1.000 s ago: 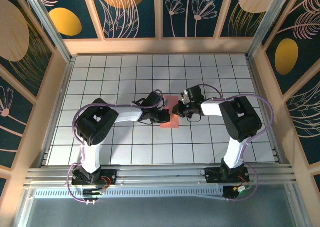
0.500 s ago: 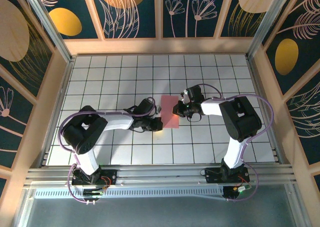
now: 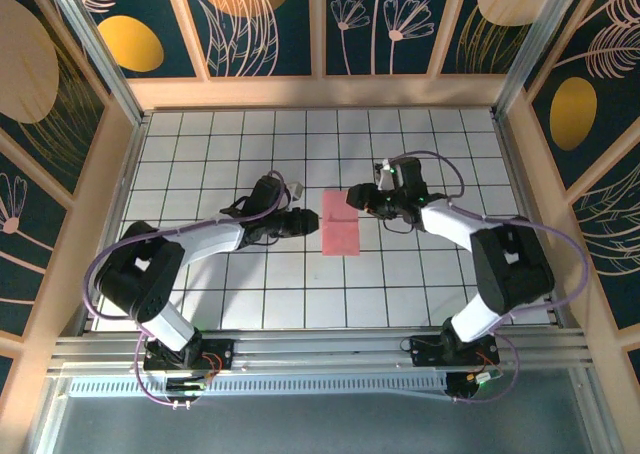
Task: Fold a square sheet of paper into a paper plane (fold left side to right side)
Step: Turn over the paper at the center of the table.
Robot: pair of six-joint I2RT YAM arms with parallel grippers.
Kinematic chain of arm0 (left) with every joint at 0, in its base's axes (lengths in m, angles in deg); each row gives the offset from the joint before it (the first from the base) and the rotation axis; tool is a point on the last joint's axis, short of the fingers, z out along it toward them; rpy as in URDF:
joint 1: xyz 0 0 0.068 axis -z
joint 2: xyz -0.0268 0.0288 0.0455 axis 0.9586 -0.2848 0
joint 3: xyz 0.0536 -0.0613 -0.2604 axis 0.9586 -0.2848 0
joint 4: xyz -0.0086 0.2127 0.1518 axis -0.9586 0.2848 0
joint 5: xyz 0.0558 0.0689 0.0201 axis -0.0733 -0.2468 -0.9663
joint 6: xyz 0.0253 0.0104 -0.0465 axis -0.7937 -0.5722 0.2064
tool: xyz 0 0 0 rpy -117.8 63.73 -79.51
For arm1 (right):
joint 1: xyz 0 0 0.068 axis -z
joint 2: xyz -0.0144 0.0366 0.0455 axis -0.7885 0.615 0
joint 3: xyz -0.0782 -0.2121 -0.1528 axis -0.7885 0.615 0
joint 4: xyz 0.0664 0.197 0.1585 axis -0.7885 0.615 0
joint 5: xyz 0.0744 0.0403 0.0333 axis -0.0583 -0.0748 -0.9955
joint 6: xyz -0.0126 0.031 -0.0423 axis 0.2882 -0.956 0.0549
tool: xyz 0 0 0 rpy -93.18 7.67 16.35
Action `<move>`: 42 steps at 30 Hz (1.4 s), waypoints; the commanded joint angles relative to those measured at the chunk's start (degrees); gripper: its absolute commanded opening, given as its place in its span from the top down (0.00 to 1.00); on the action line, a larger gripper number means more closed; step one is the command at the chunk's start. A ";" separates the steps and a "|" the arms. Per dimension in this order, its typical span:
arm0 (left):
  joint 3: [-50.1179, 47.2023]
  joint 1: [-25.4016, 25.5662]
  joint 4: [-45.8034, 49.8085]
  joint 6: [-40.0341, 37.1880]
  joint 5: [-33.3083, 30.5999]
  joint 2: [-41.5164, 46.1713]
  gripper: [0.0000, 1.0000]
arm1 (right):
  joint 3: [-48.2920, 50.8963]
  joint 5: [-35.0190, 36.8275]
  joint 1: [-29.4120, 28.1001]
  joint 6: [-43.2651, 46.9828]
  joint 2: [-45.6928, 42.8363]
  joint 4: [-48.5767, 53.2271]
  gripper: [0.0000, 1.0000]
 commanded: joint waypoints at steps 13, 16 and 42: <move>9.38 -0.34 -3.32 -1.36 5.14 -15.12 0.62 | 8.79 2.67 2.45 1.10 -9.14 -1.89 0.21; 9.96 -0.41 -3.44 -1.44 5.15 -16.21 0.69 | 9.01 2.50 2.40 1.10 -9.07 -1.81 0.21; -3.79 -0.35 -25.15 10.14 7.56 -3.85 1.00 | 14.54 -8.61 0.54 -7.77 -1.62 -15.81 0.44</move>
